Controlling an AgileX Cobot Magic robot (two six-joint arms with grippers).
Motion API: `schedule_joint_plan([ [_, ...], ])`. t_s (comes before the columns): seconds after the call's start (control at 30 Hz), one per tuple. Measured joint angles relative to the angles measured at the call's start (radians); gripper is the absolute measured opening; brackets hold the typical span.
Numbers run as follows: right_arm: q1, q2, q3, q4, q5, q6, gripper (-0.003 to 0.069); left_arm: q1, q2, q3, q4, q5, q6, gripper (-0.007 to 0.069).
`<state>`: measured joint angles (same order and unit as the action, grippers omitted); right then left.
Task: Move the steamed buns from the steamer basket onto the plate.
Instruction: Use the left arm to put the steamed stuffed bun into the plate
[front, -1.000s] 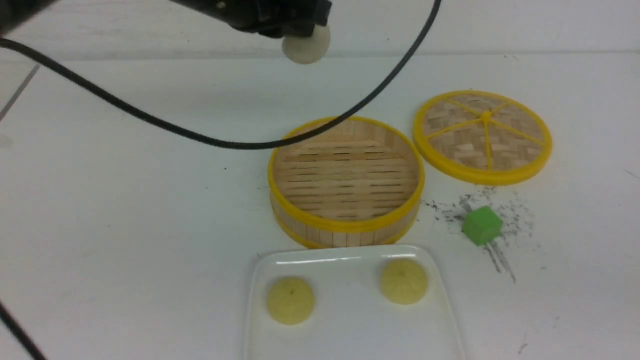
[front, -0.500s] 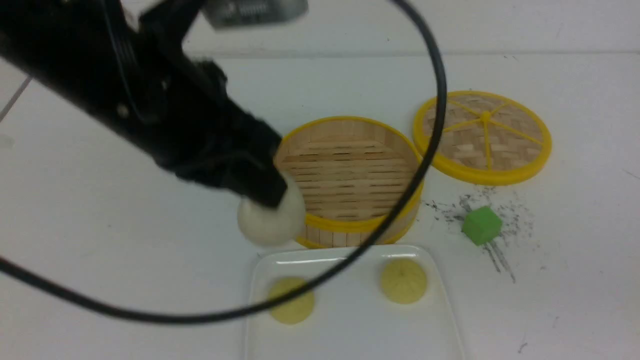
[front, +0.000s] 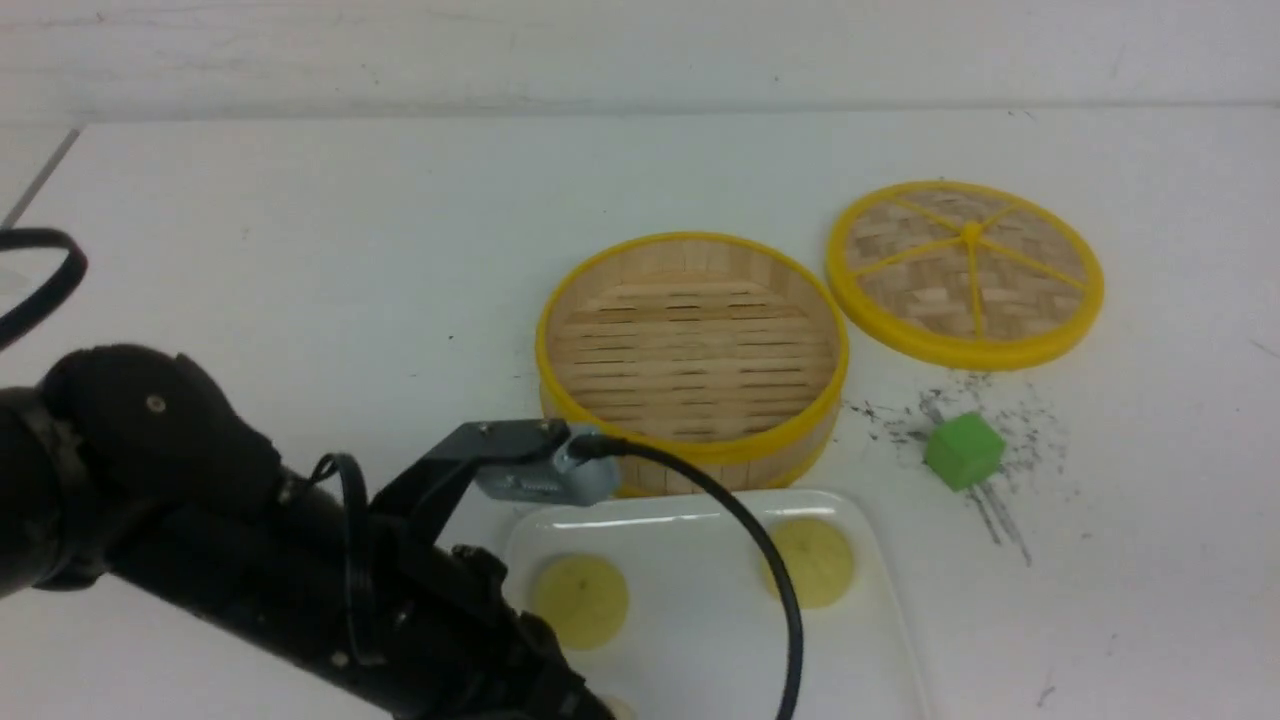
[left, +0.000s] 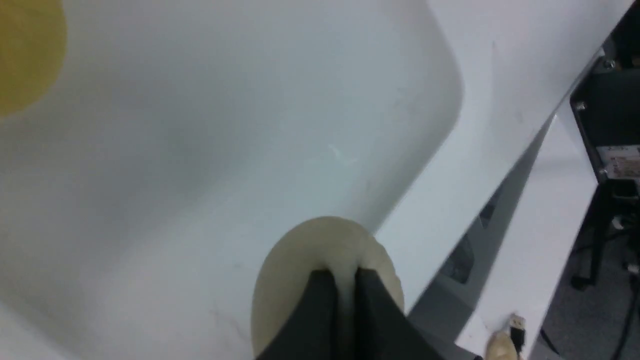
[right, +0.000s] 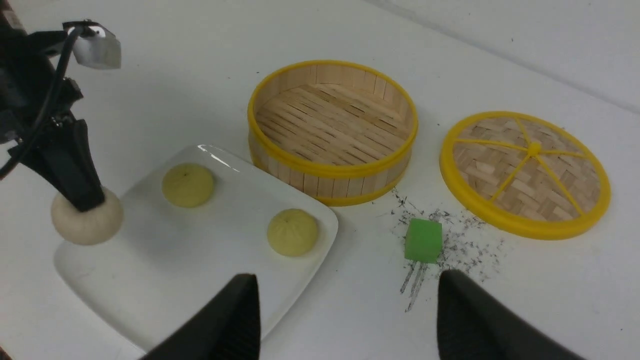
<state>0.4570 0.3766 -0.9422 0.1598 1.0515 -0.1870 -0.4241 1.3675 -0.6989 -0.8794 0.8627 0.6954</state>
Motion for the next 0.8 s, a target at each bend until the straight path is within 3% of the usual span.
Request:
schedule_joint_plan([
  [0.27, 0.000, 0.000, 0.000, 0.000, 0.000, 0.000, 0.0472, 0.000, 0.000, 0.011, -0.006, -0.169, 0.066, 0.0027],
  [0.8, 0.000, 0.000, 0.000, 0.016, 0.000, -0.001, 0.0472, 0.000, 0.176, 0.012, -0.025, -0.250, 0.143, 0.0027],
])
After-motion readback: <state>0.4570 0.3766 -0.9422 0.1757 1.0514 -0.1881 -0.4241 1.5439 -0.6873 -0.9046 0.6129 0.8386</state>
